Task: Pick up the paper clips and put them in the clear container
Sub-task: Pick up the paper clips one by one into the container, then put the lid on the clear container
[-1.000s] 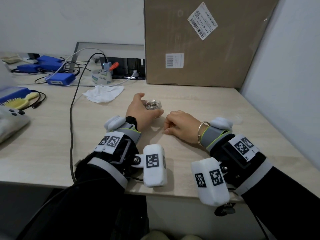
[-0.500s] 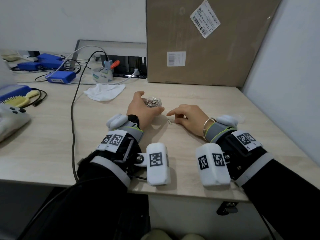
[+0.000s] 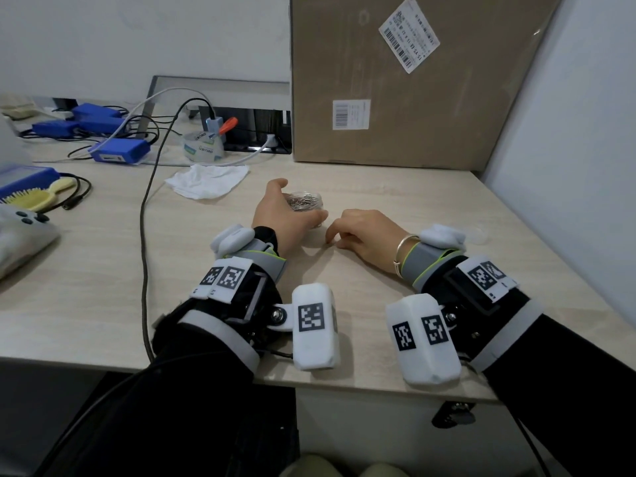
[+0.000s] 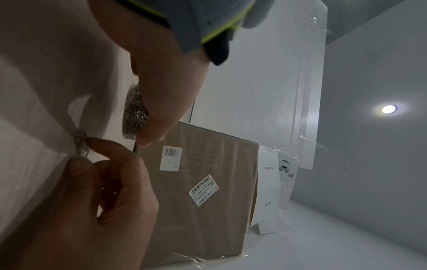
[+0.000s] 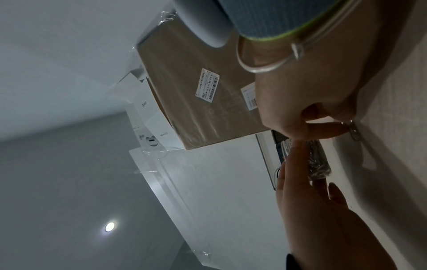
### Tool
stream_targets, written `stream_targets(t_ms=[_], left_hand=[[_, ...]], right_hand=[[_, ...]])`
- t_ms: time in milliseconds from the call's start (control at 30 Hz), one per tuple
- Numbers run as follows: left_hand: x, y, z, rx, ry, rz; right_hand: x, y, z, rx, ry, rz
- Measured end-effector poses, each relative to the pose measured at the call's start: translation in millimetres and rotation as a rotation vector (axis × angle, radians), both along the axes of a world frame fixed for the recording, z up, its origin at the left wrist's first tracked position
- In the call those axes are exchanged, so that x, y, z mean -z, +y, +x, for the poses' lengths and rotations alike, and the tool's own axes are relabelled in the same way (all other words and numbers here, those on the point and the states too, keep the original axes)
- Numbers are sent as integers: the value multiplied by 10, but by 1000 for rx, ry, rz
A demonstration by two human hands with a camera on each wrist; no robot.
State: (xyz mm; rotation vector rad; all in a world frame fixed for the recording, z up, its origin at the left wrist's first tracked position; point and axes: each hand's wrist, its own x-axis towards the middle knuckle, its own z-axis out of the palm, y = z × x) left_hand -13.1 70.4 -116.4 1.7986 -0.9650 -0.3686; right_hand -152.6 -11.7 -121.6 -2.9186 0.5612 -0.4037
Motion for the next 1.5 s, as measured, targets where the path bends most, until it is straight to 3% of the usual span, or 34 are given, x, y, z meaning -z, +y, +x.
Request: stream_targets(t_ms=[267,400,467,600,667,767,933,1133,1233,1300,1367,1500], left_hand=[[1,-7,-3,12,-10,10],[14,-3,-1,20,-1,10],[12,-2,-1,25,-7,12],[-3,-3,-53,82,1,-5],[1,2,-120,181,1,4],[12,1,-218,318,-49,45],[5,-2,-249,388,-88,19],[24,-9,-234,403,-57,-10],[40,-16,-228,373,-29,-35],[48,-22,-228,360,-8,-46],[51,-24,-225,351,7,-51],[69,-27,-215,346,13,-46]], right_hand=[[-40,46,69,117,154,34],[-25,40,37,168,105,102],[-2,12,-3,179,28,125],[-78,-19,-65,150,-482,109],[-146,-27,-76,147,-632,60],[-172,-1,-78,118,-580,33],[-145,-21,-110,101,-474,7],[-120,-15,-148,100,-597,-5],[-150,-55,-228,204,-681,-51],[-143,-173,-337,409,-599,-105],[-104,-305,-485,709,-333,-94],[28,-506,-645,1023,91,190]])
